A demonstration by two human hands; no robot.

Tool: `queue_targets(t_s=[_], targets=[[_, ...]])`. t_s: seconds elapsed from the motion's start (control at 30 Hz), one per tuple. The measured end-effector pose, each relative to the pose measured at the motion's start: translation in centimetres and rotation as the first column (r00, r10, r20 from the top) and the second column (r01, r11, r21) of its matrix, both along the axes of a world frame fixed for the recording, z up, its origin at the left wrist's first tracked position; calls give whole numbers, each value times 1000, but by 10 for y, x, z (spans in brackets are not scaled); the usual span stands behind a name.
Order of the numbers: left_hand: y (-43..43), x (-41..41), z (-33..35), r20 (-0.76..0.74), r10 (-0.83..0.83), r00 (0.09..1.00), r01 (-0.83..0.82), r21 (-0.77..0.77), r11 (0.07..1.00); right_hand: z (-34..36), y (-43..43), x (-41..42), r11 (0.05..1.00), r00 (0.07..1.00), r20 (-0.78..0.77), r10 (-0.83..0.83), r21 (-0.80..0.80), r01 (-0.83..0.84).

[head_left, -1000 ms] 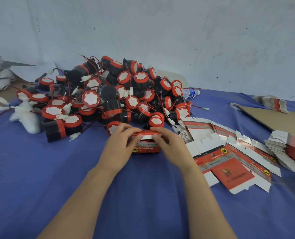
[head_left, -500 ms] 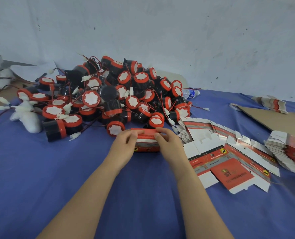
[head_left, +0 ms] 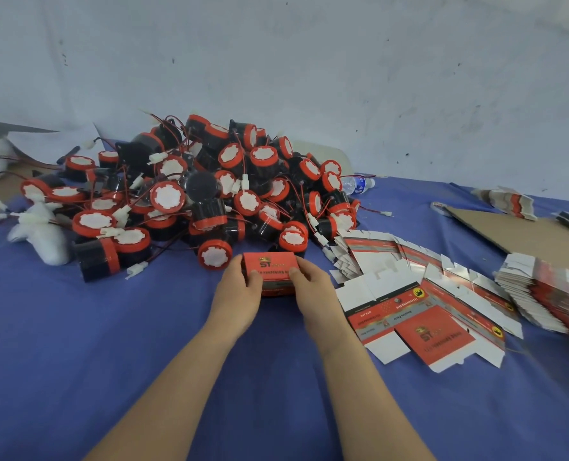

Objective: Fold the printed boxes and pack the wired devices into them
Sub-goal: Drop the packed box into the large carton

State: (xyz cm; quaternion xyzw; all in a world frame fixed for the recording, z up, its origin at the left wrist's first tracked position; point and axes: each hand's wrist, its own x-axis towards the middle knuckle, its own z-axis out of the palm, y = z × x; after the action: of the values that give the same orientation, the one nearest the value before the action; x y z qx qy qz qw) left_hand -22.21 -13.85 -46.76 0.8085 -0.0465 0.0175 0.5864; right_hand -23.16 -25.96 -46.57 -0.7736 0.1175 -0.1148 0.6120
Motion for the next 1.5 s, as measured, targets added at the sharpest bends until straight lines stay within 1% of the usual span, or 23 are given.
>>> queue_targets(t_s=[0.07,0.13,0.23,0.33,0.43,0.5,0.57,0.63,0.67,0.73,0.8,0.83,0.87,0.93,0.97,1.03,1.1,1.2,1.27,1.33,1.37,1.43,1.5], targets=[[-2,-3,3,2,-16,1000,16,-76,997,2,5,-3,998,1000,13,-12,65,11],[-7,-8,12,33,-3,999,10,-205,979,11,12,-10,981,999,45,-12,196,3],[-27,-22,39,171,-20,985,86,-385,919,36,4,-29,942,979,185,-84,336,17],[-76,-49,77,279,-154,948,285,-525,802,76,-36,-71,944,889,358,-285,268,194],[-157,-97,114,277,-355,893,448,-619,645,114,-98,-141,863,736,450,-506,260,434],[-220,-146,134,227,-521,823,535,-617,577,135,-144,-201,747,598,468,-650,252,615],[-278,-205,151,199,-666,719,645,-547,533,153,-187,-269,598,469,455,-757,191,779],[-323,-270,162,219,-779,588,790,-362,495,164,-223,-340,415,359,388,-849,67,907],[-341,-302,164,221,-837,501,856,-270,441,166,-238,-374,317,302,343,-890,-10,948],[-369,-358,163,142,-945,294,952,-127,277,168,-259,-431,114,152,220,-964,-175,978],[-384,-397,158,-16,-991,129,990,-46,130,169,-263,-466,-67,-26,140,-990,-302,951],[-387,-409,155,-69,-995,74,995,-59,79,168,-261,-475,-118,-72,148,-986,-330,937],[-388,-416,153,-80,-996,43,993,-108,51,167,-258,-478,-137,-78,183,-980,-332,933],[-381,-413,156,-23,-997,73,965,-251,76,165,-252,-470,-90,-3,312,-950,-264,960],[-373,-404,159,14,-989,145,939,-317,133,164,-246,-458,-12,61,381,-923,-186,982],[-353,-372,165,87,-925,371,868,-386,312,163,-229,-423,215,200,480,-854,-25,976],[-330,-325,161,159,-802,577,770,-435,467,157,-212,-376,405,344,516,-784,6,914],[-286,-235,135,163,-479,863,502,-391,771,135,-184,-293,698,631,412,-657,15,716],[-241,-174,106,73,-168,983,182,-284,941,110,-160,-236,835,810,260,-526,-25,550],[-194,-127,72,-45,75,996,-82,-192,978,82,-139,-191,872,899,109,-425,-217,439],[-172,-110,56,-107,141,984,-158,-166,973,69,-131,-171,865,919,71,-388,-316,390],[-141,-89,35,-237,171,956,-214,-169,962,49,-119,-139,793,933,7,-359,-525,309],[-130,-79,26,-331,126,935,-208,-225,952,38,-113,-115,732,909,-134,-396,-644,224]])
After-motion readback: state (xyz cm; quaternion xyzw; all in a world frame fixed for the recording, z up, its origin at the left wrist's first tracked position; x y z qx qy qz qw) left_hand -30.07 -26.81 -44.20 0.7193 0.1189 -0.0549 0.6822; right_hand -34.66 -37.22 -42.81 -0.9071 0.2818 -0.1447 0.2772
